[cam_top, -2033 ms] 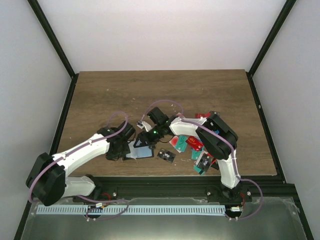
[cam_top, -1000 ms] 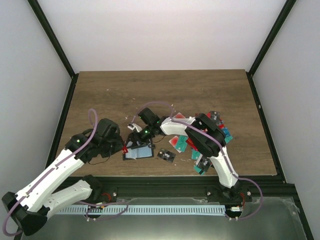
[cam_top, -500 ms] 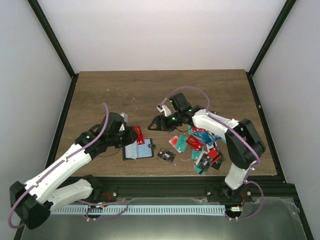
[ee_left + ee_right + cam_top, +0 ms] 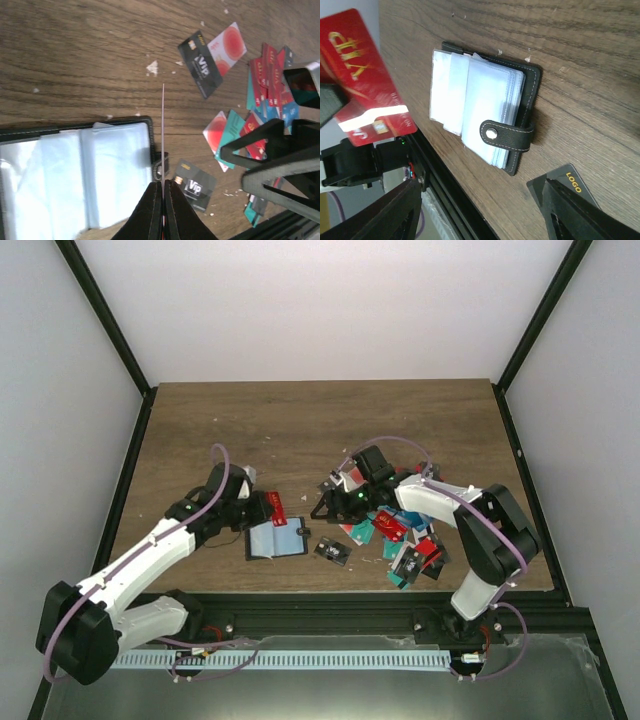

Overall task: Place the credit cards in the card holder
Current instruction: Insert the credit card into the card holder.

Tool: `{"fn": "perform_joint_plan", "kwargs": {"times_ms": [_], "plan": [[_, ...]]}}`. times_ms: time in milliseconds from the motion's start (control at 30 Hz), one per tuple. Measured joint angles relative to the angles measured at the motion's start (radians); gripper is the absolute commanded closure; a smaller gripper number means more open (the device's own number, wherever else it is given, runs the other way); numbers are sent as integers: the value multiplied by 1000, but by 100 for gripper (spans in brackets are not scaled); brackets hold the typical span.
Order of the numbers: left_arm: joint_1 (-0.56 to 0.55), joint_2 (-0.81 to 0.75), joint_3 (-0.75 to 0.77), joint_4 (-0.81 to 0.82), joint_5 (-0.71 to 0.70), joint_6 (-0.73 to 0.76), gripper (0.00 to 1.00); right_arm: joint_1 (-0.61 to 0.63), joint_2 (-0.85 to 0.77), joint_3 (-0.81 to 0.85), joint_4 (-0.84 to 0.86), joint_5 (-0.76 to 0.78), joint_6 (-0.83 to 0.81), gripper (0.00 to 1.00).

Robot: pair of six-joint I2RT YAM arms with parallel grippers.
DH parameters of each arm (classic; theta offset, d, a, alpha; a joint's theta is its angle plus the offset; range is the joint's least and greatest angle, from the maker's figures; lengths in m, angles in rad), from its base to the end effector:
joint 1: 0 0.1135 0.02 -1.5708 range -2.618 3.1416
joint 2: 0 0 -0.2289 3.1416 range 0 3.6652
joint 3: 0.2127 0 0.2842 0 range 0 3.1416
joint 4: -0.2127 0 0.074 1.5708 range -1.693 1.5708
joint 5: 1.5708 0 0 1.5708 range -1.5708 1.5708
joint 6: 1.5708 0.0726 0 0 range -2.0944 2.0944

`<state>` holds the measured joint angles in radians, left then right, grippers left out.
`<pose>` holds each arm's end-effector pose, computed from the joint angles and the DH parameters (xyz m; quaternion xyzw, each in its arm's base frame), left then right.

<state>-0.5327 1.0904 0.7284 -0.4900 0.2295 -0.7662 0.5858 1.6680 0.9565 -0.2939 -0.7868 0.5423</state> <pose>0.2419 -0.1618 0.1653 -0.0683 0.9283 -0.2967 0.2134 0.2706 0.2413 0.0996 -0.1262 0.8844 0.4488 0.0209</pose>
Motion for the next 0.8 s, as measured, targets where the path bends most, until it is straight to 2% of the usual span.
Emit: {"fn": "perform_joint_plan", "kwargs": {"times_ms": [400,800], "plan": [[80,-75,-209,112,25,27,96,0,68,-8,87,-71,44,37],[89,-74,-261,190,19,31,96,0,138,-7,99,-100,44,40]]}}
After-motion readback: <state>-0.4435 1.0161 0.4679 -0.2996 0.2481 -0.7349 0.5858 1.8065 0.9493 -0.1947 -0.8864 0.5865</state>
